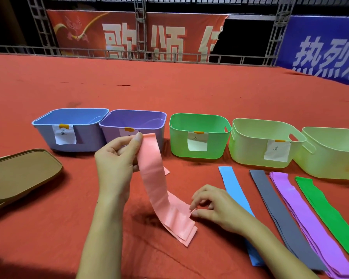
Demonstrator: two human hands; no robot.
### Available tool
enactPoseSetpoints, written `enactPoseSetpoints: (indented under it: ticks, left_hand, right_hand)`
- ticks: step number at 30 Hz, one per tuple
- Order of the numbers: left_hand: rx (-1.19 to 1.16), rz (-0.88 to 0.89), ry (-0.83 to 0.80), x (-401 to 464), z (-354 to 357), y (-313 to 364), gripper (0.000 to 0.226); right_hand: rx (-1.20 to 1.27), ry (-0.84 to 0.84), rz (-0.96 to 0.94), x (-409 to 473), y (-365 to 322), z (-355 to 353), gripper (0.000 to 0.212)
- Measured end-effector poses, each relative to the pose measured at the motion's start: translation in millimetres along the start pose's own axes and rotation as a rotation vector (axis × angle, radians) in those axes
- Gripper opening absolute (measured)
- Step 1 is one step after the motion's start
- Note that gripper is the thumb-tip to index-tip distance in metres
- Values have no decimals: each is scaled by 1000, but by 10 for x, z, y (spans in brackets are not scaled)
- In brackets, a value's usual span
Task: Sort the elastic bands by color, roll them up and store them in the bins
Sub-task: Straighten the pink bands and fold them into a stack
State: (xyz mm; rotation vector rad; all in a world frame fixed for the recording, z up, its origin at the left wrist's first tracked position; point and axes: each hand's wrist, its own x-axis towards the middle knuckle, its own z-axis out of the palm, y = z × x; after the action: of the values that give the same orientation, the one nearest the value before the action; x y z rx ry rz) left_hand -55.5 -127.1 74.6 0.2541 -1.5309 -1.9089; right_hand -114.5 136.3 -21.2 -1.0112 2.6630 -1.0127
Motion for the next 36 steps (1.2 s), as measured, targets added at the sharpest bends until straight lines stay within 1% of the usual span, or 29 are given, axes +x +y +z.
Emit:
enactPoseSetpoints:
  ticks: [5, 8, 10, 11, 14, 19, 23, 28, 32, 36]
  left_hand:
    - [-22, -13, -8, 5, -25, 49, 22]
    - [-88, -17, 2, -11, -33, 143, 23]
    - [-109, -5, -2, -27, -33, 207, 21]
    - [-119, -1, -9, -39, -26, 235, 20]
    - [-134, 5, -47, -90, 22, 295, 22]
    - [-107, 3, -115, -206, 219, 269, 13]
    - [-52, -9, -170, -310, 406, 196, 17]
    - [-37, -81, -242, -408, 551, 113, 19]
    - [-61, -129, -335, -485, 624, 138, 18]
    - [-91, -185, -431, -515, 646, 160, 21]
  right_hand:
    - [185, 90, -28, -9, -40, -141, 9]
    - [253, 185, -23, -73, -56, -347, 13]
    - [305, 261, -5, -124, -75, -509, 9]
    - [330, 298, -7, -153, -94, -592, 6]
    - [401, 385, -30, -248, -193, -823, 13]
    - [576, 490, -83, -366, -514, -1090, 15]
    - [622, 481, -152, -424, -868, -1176, 14]
    - [700, 481, -247, -408, -1210, -1098, 13]
    - [747, 514, -216, -250, -1253, -917, 12]
    - [717, 537, -196, -118, -1193, -823, 14]
